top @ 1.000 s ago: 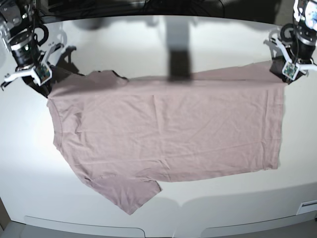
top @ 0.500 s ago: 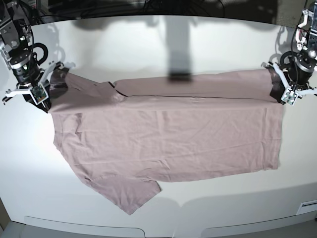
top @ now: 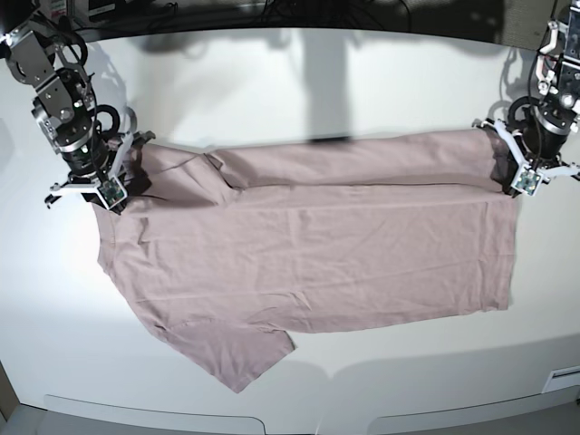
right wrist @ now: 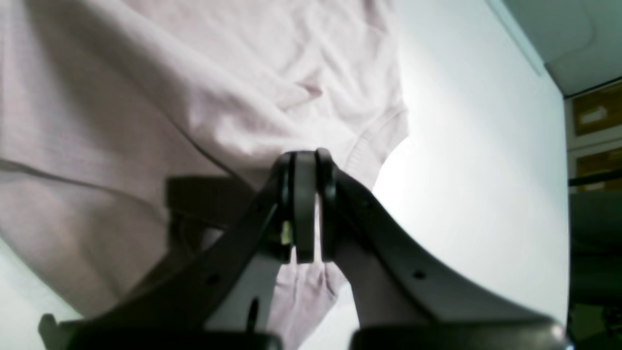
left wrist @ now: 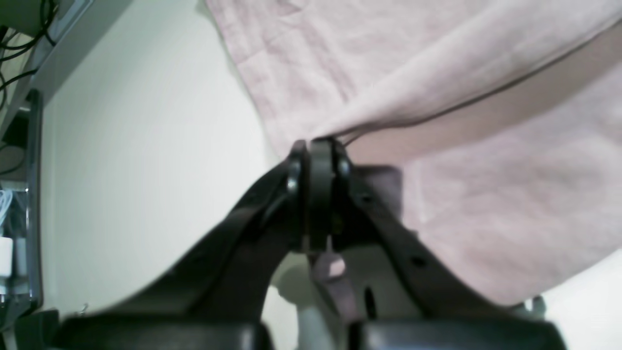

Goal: Fold the T-shirt properly
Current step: 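Lower the folded edge onto the shirt and release both grippers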

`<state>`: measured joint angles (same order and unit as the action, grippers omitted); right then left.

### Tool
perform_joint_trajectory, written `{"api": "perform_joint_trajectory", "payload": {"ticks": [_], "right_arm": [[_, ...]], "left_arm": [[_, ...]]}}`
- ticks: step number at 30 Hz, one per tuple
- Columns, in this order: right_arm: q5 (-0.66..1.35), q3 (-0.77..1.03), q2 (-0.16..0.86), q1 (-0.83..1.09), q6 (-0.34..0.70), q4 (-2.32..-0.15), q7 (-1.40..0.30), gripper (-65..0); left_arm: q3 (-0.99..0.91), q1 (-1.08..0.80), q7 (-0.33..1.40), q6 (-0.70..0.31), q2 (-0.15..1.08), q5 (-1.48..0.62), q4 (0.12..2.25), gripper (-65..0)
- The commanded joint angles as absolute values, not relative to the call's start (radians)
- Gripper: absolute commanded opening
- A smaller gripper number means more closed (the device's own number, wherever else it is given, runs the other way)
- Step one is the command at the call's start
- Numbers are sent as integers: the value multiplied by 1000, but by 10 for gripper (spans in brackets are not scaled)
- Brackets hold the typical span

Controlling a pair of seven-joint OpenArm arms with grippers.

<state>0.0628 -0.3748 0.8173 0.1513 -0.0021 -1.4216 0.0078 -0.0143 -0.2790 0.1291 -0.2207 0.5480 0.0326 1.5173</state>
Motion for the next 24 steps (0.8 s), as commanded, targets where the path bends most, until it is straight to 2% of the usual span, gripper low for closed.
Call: {"api": "perform_joint_trajectory", "payload": {"ticks": [1,8,15,24], "right_arm": [[63,-374,839,122,-17,-1422,28,-650],[64,-394,798,35,-11,-1336,23,-650],[65,-395,757,-41,56,-1271,22,-650],[64,-395,756,-44,56,-1258,21,-650]], "left_arm": [[-24,-258,100,-215,559,33,1525,-650],[-1,-133,103,-268,549,32,1383,-650],[63,-3,103,-267,549,33,1219,-650],[69,33,108,-278,549,33,1196,-650]]}}
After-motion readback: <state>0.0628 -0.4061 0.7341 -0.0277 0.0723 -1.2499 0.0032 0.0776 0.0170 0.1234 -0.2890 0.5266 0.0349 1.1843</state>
